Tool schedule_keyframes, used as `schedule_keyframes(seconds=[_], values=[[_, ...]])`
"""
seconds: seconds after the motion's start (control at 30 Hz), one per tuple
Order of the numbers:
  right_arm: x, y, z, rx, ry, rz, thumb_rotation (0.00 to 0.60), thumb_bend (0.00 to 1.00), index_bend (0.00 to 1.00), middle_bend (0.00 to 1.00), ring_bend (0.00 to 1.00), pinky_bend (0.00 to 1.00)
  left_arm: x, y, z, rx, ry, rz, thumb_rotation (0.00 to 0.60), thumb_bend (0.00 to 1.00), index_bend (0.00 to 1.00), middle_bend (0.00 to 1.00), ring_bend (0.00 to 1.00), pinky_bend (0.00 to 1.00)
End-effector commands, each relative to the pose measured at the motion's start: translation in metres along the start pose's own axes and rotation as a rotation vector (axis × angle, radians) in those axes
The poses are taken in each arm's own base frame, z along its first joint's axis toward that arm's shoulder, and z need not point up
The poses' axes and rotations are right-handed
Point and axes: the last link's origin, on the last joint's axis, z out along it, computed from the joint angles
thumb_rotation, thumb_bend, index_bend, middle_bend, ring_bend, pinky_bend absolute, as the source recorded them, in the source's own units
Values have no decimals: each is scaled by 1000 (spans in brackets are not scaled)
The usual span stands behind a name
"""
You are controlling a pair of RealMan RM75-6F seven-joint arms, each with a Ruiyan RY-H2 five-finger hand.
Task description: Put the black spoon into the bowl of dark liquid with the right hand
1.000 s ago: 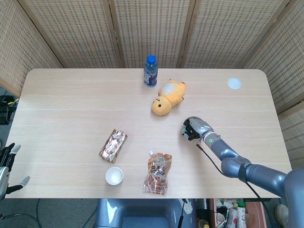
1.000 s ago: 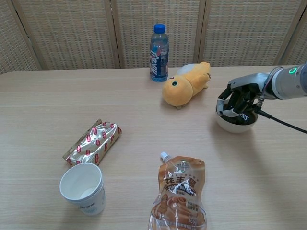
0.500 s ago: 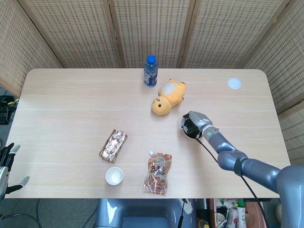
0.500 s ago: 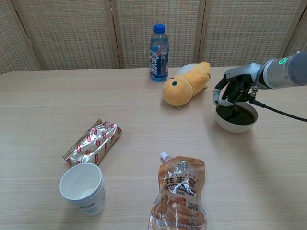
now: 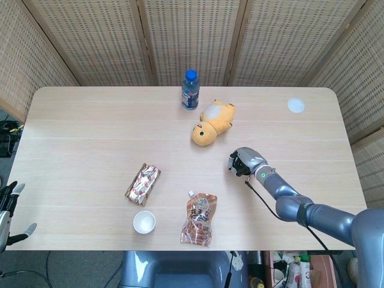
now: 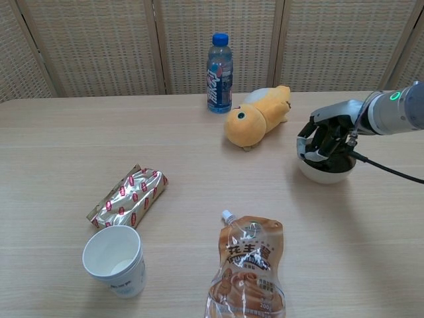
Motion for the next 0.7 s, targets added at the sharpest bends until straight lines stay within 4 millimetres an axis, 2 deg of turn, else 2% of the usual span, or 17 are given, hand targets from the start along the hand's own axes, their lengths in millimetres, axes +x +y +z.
schedule_keyframes(seconds=[0.03,0.3,0.37,0.43,0.5,0.6,0.7], values=[[6,6,1,-18,15,3,600,878,752,891,894,991,0,1,0,-2,0,1,600,229,0,0,0,0],[10,0,5,-9,27,1,600,877,751,890,894,991,1,2,-1,1,2,4,600,229,0,0,0,0],[8,-1,3,-1,28,-2,600,841,751,890,894,991,1,2,-2,2,1,5,600,229,0,0,0,0],[6,-2,2,7,31,-3,600,687,751,888,894,991,2,1,-2,1,3,3,600,229,0,0,0,0],[6,-1,1,12,44,-5,600,453,733,887,894,991,2,2,-2,0,5,2,600,229,0,0,0,0],[5,0,-1,15,61,-5,600,209,660,885,894,991,2,2,-2,-3,5,0,600,229,0,0,0,0],[5,2,-3,15,74,-8,600,35,587,884,894,991,2,1,-3,-4,8,-2,600,229,0,0,0,0]])
